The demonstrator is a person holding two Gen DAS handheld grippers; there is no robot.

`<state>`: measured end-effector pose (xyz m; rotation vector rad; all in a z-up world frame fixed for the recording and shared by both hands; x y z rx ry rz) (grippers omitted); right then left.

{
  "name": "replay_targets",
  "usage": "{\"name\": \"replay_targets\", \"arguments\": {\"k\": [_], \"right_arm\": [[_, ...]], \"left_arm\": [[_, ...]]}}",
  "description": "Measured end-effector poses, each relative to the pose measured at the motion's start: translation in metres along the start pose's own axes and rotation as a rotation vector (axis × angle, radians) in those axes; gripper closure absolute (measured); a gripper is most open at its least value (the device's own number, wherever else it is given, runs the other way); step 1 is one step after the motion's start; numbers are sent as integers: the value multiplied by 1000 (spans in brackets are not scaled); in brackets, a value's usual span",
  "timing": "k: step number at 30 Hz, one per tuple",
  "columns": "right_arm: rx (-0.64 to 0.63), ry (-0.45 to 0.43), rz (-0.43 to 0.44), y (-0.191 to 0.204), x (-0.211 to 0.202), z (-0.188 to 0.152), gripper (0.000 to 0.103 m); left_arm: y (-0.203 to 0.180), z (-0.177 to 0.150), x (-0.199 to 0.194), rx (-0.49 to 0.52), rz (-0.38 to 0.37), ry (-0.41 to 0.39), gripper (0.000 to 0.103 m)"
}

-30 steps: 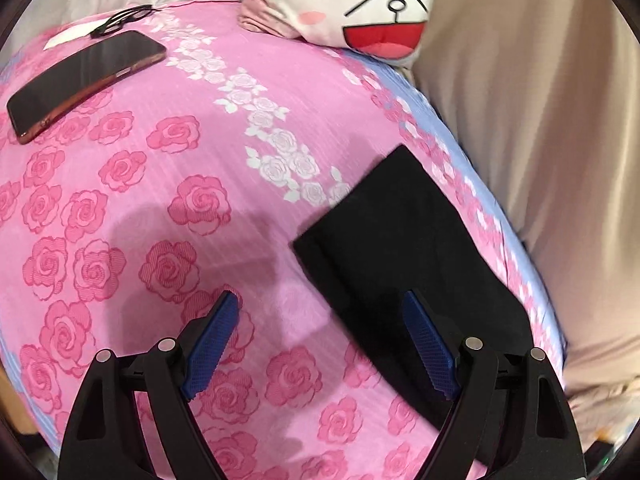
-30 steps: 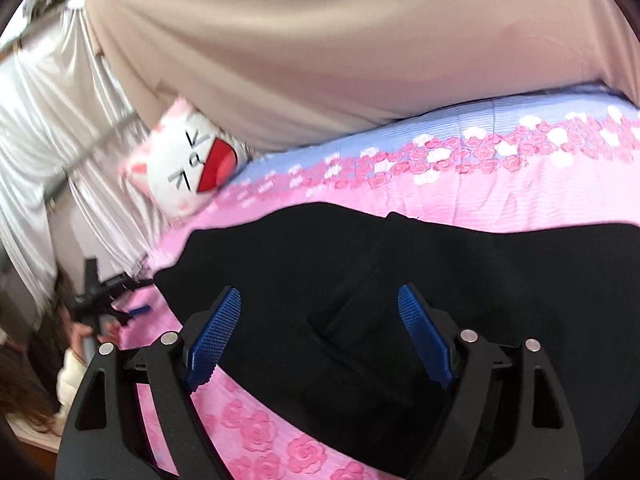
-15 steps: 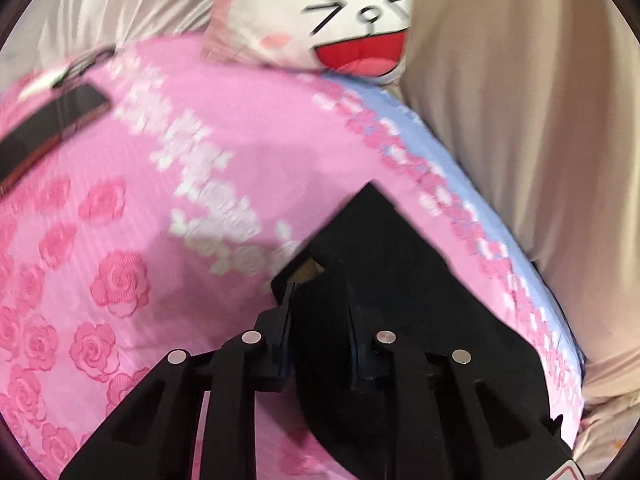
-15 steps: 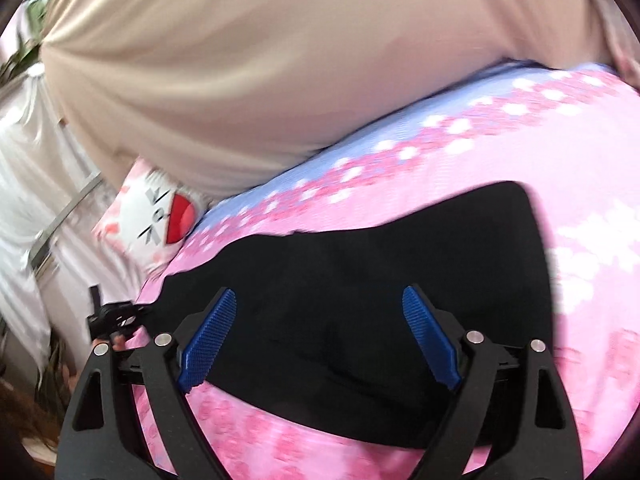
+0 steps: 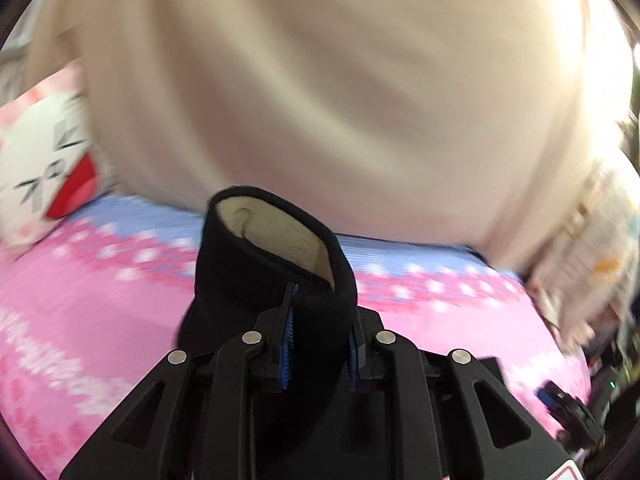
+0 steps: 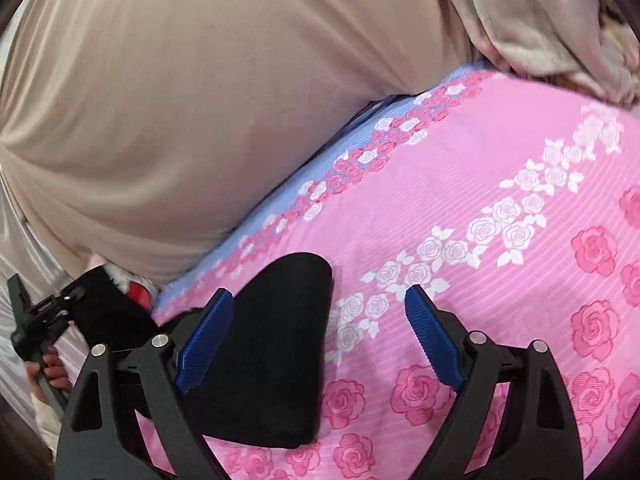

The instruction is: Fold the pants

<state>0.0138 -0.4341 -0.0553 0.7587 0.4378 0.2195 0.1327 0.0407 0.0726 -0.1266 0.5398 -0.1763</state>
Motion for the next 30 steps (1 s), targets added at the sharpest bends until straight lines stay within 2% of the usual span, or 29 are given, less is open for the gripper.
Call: {"name": "replay_targets", "arguments": {"k": [3,5,7,9,12,14,15,17,18,19,23,24,26,30], "right_arm": [[3,15,30,1,4,1,17],[-52,31,39,12,6,1,17],[-152,70,2,35,13,1,17],[-334,180,-2,82,40,-6,17],[-575,382,83,150,92,-46,18],[-718,457,78,181,124,-75,18],[-782,499,71,192,140,-90,22],[-843,573,74,203,167,-111,26],[-853,617,78,205,180,-120,35],[-859,646,76,206,190,-127,38],[-926,651,19,207,203,-143,52],[-910,645,15,209,203,-141,64],[-881,622,5,213,202,-138,77],[-860,611,44,227,201,-140,79]], "left_arm": [[-44,-6,17,33,-57,39,86],[-62,-10,27,38,-74,66,86],[-74,-10,34,45,-68,78,86],[-76,-9,35,45,-51,73,86],[-69,-3,28,20,-17,49,86],[-60,3,21,8,8,35,86],[-53,6,17,2,21,26,86],[-44,11,9,-3,43,11,86],[-40,12,5,-5,49,6,86],[-37,14,2,-8,54,2,86],[-23,17,-1,-24,55,-2,86],[-21,17,0,-27,54,0,86],[-17,18,1,-28,47,6,86],[-16,20,2,-26,22,11,86]]}}
Point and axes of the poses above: each gripper's, at about its wrist camera, not at the fingertips, and x roughly the way its jaws point, y to its left, z to its top, the point moved 1 cm from there along x, roughly the way its jaws point, and after that the axes turned 7 degrees about z, right-handed, at the moved point
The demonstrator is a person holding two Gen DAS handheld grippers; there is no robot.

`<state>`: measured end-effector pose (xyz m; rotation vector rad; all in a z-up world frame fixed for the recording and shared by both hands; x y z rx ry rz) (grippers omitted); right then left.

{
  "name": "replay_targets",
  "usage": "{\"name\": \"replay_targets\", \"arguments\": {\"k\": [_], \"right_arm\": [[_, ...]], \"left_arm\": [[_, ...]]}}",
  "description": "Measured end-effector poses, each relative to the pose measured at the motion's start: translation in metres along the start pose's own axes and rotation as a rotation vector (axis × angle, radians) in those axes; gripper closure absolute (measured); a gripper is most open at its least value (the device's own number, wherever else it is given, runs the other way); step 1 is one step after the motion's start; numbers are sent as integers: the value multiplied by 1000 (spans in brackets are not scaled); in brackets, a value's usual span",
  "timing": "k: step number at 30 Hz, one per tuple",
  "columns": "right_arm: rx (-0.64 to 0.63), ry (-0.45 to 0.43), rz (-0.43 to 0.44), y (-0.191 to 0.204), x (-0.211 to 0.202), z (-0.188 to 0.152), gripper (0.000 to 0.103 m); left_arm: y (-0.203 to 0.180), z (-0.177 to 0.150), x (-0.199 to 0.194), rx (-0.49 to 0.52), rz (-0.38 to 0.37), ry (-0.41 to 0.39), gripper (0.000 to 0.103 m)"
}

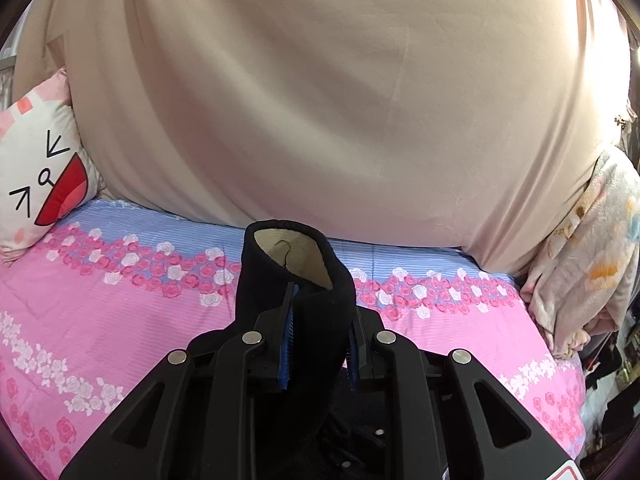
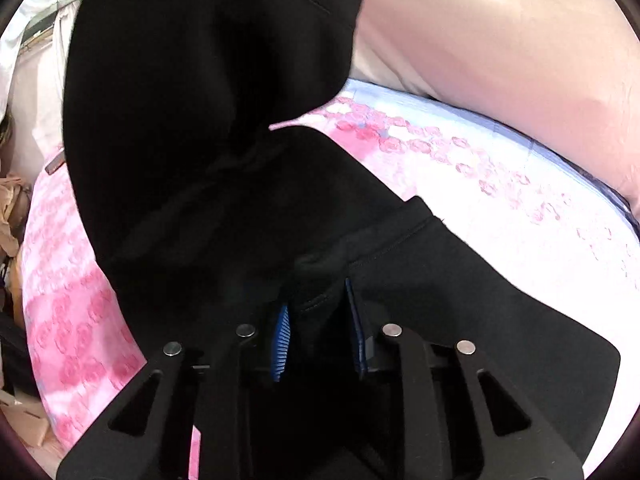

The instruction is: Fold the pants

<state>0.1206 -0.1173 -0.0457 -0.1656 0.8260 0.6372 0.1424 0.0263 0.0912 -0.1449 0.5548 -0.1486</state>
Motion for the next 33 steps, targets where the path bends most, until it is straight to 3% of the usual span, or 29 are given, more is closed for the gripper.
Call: {"name": "replay_targets", "arguments": {"k": [7,8,9,10,12,16,18,21,25,27,30,31,33], "right_arm": [[-80,50,74,27,30,4,78],[-80,20,85,26,28,1,75],[-42,7,133,20,22,-1,67],[11,-12,197,10,12,-4,66],[106,-71,230,-9,-17,-15,67],[401,-250,159,-84,-103,-68,66],[512,-310,47,-116,-139,-100,55],[639,-349,-88,-149,-177,-144,51],[720,-377,-124,-166,-198,-180,51],[719,-375,-110,-166,-194,-181,51],[705,-362,-73,-162,-185,-178,51],[700,-357,-68,-163,-186,-175,51],[686,-343,-41,-165,-175,-166,51]], "left_arm": [[3,1,-3,12,-16,2,86],[3,0,-3,16,-18,4,86],[1,-1,-3,28,-22,9,86],[-1,-3,-3,39,-28,14,86],[-11,-8,-3,74,-50,30,86],[-46,-32,-3,182,-113,73,85],[-69,-52,0,236,-146,109,84],[-103,-84,15,291,-187,179,84],[-138,-120,30,310,-234,253,84],[-157,-140,42,333,-254,286,78],[-172,-175,69,364,-200,371,69],[-174,-179,64,371,-187,332,67],[-182,-180,44,422,-203,299,39]]}}
Point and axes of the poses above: each gripper's, at about its wrist camera, not at the fingertips, and x roughly the way its jaws point, y to its left, z to its top, the point moved 1 cm from there along x, roughly the way its jaws point, and after that the axes turned 7 degrees about z, right-handed, at the moved point
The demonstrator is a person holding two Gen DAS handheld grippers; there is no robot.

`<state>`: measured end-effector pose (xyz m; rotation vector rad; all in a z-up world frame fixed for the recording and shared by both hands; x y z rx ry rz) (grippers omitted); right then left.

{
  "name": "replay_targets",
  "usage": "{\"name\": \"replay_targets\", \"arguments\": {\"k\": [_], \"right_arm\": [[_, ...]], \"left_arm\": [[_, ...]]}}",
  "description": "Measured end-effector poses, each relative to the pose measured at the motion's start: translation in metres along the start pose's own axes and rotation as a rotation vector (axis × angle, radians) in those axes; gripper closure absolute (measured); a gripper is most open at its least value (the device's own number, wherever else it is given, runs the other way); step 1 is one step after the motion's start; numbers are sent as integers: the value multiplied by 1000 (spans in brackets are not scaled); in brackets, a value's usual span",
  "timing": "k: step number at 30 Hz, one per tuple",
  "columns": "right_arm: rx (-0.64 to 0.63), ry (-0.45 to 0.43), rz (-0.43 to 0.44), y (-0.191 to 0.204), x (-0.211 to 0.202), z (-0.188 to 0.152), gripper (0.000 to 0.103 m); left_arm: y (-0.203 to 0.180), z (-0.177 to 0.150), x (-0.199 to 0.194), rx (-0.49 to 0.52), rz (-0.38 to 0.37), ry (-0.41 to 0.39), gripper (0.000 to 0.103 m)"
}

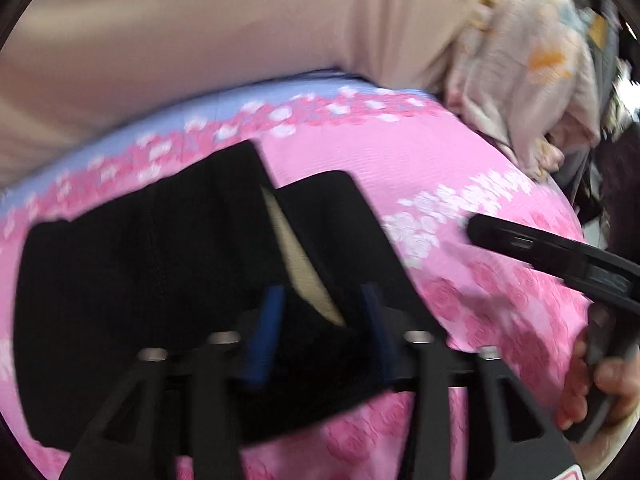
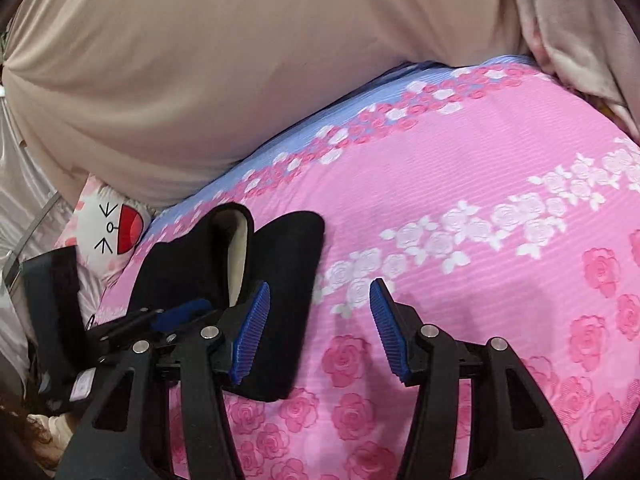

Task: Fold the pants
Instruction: 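Fold the pants bundle over again and release with both grippers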

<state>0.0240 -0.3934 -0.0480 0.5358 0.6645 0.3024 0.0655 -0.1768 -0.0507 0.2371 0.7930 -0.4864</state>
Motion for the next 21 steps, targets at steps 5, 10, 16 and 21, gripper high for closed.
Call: {"name": "replay_targets", "arguments": {"k": [5,10,16,21], "right_arm": [[-47,21,111,32,18,15,31],[-79,113,212,61,68,33,21],[-39,196,178,69,121,38,21],[-31,205,155,72,137,31,12]], "left_arm": [[-9,-12,-70,99,-53,-142,16],[31,-9,-86,67,212,-136,16],[126,-15,-64,-209,331,36,17],[169,-29,-62,-266,429,66,17]]}}
Point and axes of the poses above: each gripper's, at about its wrist camera, not at the fingertips, and x roughly the way its jaws point, y to its left, z to its top, the point moved 1 cm from there along x, roughly the way its jaws point, and after that the axes turned 7 degrees about z, right-handed, at the moved point
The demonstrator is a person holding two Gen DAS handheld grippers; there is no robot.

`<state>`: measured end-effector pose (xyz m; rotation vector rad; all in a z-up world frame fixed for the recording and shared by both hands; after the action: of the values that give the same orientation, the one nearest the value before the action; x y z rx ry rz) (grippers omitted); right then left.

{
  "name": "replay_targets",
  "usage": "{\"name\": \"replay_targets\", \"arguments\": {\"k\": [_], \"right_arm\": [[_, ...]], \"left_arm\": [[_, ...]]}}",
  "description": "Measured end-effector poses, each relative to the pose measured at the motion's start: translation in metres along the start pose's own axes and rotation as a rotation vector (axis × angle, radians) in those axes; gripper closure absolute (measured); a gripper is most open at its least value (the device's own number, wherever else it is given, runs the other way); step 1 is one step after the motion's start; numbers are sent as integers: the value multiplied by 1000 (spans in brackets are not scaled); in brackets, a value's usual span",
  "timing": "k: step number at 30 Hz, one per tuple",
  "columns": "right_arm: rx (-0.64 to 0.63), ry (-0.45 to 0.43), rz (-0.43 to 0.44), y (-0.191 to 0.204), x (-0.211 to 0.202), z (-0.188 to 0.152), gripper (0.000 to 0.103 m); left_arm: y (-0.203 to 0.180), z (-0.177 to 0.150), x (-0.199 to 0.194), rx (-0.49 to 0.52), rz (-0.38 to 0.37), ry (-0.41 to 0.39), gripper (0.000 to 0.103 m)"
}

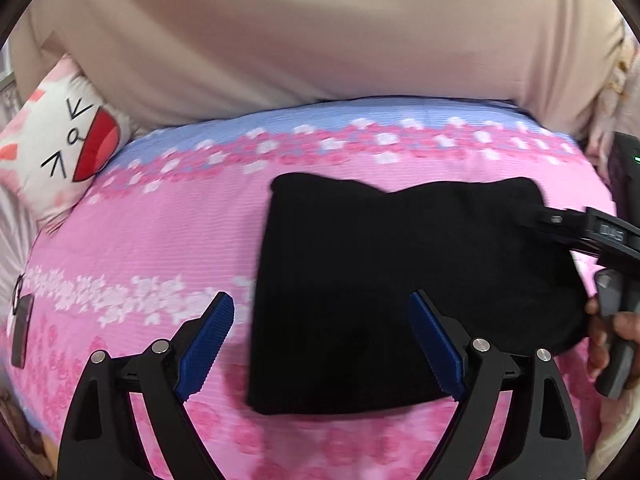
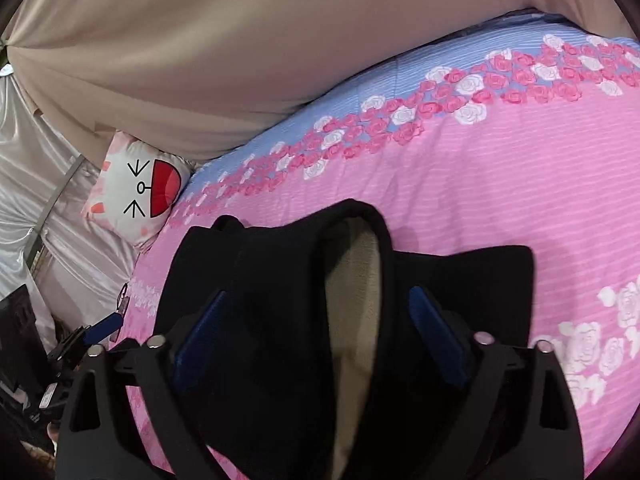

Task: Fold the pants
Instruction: 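Fold the pants bundle over again and release with both grippers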

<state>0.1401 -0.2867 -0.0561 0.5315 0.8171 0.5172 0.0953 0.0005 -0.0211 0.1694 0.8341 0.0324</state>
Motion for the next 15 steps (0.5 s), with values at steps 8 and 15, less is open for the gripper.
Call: {"name": "replay_targets", "arguments": {"k": [8,15], "right_arm": [[-9,-4,-42,12,6,-2,73],[-31,-59,-33,33,-11,3,92]], "left_arm": [[29,-2,21,-26,18,29,17],[37,-6,34,-29,16,57,17]]}}
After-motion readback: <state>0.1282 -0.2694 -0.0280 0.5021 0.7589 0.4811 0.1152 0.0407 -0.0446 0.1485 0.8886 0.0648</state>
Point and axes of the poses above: each gripper's, at about its wrist camera, not at the fingertips, and x roughly the way its jaws point, y to its left, z to its top, the point moved 1 cm from there along x, roughly the way its jaws point, and after that the axes turned 7 degrees about z, right-handed, at the moved point
